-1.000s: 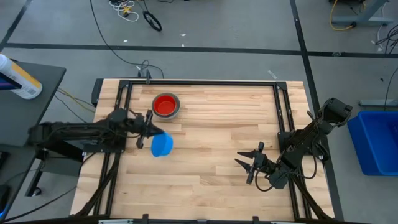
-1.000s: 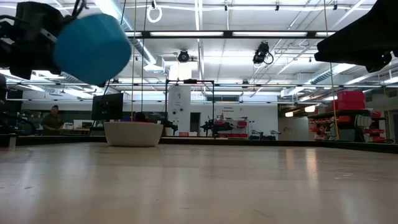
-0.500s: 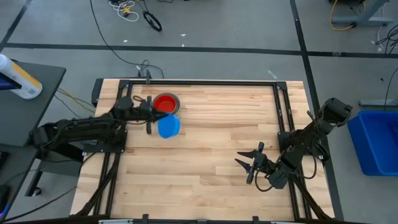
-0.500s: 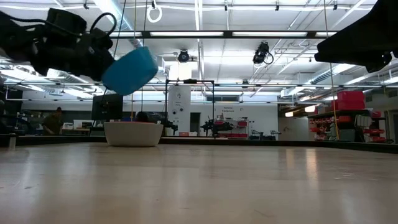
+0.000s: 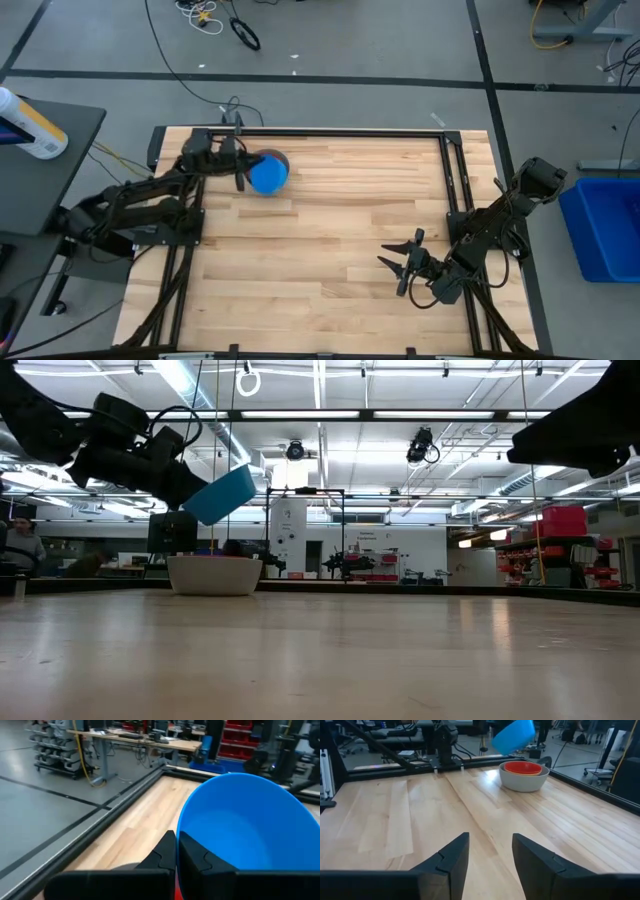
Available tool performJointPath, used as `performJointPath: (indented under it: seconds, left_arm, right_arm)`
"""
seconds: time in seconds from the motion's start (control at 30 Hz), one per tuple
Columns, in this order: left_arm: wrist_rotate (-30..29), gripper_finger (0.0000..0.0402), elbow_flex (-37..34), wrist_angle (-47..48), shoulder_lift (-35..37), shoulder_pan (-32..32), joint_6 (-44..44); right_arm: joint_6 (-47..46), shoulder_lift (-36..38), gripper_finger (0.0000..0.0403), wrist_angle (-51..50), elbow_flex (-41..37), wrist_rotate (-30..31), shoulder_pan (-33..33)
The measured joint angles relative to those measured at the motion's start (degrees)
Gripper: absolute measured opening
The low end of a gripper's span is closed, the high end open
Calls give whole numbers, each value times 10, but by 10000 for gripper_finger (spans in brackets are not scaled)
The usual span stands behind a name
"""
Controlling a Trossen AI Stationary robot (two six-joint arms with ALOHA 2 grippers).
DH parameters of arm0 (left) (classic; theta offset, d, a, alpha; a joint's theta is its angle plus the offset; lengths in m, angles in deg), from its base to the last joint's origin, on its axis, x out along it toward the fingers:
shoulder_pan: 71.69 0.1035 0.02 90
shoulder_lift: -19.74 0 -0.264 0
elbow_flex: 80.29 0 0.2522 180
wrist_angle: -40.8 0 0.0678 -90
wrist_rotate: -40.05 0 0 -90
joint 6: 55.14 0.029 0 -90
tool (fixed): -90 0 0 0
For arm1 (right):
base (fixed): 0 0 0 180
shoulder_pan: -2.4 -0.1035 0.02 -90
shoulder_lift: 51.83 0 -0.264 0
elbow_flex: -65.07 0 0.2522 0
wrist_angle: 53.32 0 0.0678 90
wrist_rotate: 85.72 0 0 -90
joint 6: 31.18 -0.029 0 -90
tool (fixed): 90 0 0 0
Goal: Nest bowls inside each other
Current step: Stack the light blue bowl on the red bowl
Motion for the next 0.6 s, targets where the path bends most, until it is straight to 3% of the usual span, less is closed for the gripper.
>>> performJointPath:
  seconds: [0.23,0.6]
  left_arm:
    - [54,5,0,5,0,85,0]
    - [28,5,3,9,-38,108,30]
  right_arm:
    - [0,0,154,-4,0,0,0]
    - [0,0,155,-4,0,0,0]
